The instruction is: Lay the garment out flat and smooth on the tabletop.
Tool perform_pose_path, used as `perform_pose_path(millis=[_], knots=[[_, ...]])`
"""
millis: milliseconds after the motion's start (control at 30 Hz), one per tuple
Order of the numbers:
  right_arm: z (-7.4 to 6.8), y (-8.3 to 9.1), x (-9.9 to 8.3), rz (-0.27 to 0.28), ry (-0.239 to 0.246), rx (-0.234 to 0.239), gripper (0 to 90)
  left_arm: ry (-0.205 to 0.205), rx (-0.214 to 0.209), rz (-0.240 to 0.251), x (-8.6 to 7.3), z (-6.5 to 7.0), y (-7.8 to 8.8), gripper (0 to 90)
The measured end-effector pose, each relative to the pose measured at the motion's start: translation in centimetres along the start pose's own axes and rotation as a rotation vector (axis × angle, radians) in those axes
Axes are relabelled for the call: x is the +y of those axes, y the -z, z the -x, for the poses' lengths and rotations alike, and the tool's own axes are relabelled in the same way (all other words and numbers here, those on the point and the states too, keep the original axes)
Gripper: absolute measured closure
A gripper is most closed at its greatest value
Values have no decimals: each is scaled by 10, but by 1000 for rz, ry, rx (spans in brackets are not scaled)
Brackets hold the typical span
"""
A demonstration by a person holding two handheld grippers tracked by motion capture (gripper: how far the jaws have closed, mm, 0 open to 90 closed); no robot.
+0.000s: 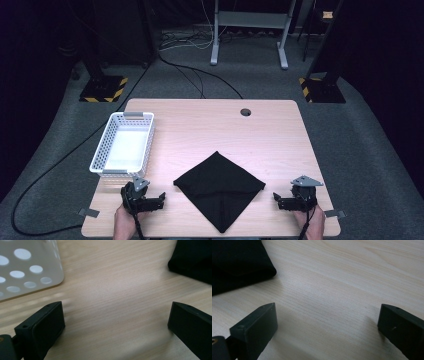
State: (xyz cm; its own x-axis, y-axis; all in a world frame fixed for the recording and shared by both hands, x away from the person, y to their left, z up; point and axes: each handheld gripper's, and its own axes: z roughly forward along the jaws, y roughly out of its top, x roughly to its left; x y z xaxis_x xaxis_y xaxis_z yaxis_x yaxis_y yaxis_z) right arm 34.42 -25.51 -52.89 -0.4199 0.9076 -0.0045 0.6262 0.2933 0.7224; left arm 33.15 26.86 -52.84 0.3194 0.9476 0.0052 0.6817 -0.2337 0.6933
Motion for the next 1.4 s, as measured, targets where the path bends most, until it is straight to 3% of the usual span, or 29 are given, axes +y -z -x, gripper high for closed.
perform_pose_path(millis=[100,200,300,500,633,833,933,1033,1233,1400], knots=[[0,0,0,-1,0,-6,11,-6,6,23,4,1,5,41],[-1,0,2,6,5,-24,0,-38,-52,75,13,7,11,41],[-5,2,8,47,-25,11,0,-94,-97,100,24,19,6,42],[-40,4,41,102,11,53,0,-146,-200,96,44,42,-20,37],[-66,-9,61,100,46,101,0,-147,-230,67,52,53,-39,33],[-98,-44,68,25,106,151,6,-172,-197,54,53,61,-46,37],[-102,-55,63,2,99,168,23,-152,-224,49,48,57,-47,35],[-100,-57,59,3,77,189,25,-163,-219,51,47,58,-46,36],[-103,-53,55,-4,99,194,26,-170,-200,54,39,61,-39,37],[-109,-46,47,3,129,210,27,-150,-196,48,28,64,-29,40]])
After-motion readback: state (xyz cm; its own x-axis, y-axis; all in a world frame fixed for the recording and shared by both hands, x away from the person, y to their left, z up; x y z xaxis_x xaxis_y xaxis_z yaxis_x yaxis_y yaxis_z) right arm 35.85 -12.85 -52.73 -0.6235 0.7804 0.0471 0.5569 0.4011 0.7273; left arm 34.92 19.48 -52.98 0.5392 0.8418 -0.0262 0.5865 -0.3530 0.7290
